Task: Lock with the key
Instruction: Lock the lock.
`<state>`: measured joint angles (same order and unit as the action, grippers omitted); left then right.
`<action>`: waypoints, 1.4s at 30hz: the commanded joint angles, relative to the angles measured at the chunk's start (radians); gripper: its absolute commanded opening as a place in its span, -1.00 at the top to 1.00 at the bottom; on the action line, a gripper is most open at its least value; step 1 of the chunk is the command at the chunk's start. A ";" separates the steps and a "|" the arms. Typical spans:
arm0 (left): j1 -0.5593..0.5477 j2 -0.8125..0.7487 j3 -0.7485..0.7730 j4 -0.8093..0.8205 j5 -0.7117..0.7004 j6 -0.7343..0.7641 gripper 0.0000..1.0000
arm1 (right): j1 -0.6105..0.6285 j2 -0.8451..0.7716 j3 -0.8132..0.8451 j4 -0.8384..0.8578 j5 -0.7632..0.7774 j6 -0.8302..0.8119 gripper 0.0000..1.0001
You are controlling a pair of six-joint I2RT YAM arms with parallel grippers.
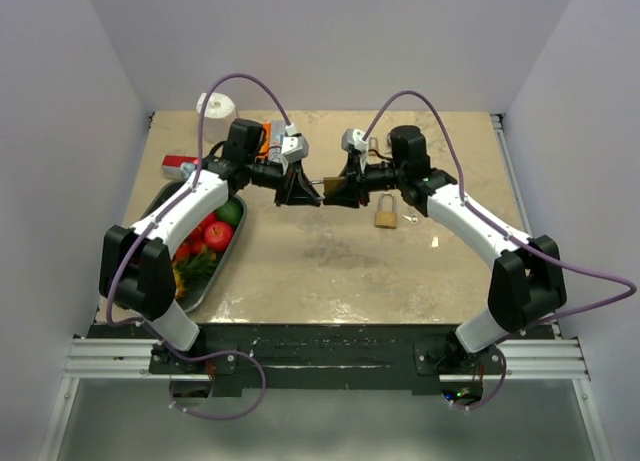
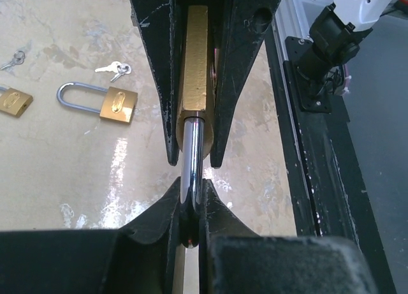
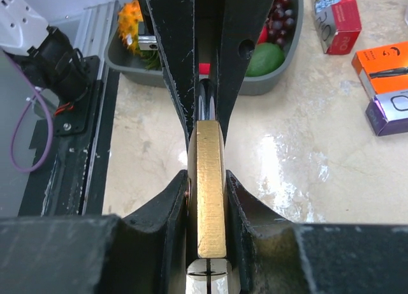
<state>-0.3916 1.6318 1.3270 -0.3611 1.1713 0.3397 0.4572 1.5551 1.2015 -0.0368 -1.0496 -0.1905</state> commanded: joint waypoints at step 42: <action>0.083 0.007 0.035 -0.263 0.125 0.367 1.00 | -0.101 -0.024 0.072 -0.281 -0.018 -0.181 0.10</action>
<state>-0.3016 1.6558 1.3262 -0.6701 1.1965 0.6743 0.3466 1.5238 1.2533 -0.3435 -1.0809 -0.3634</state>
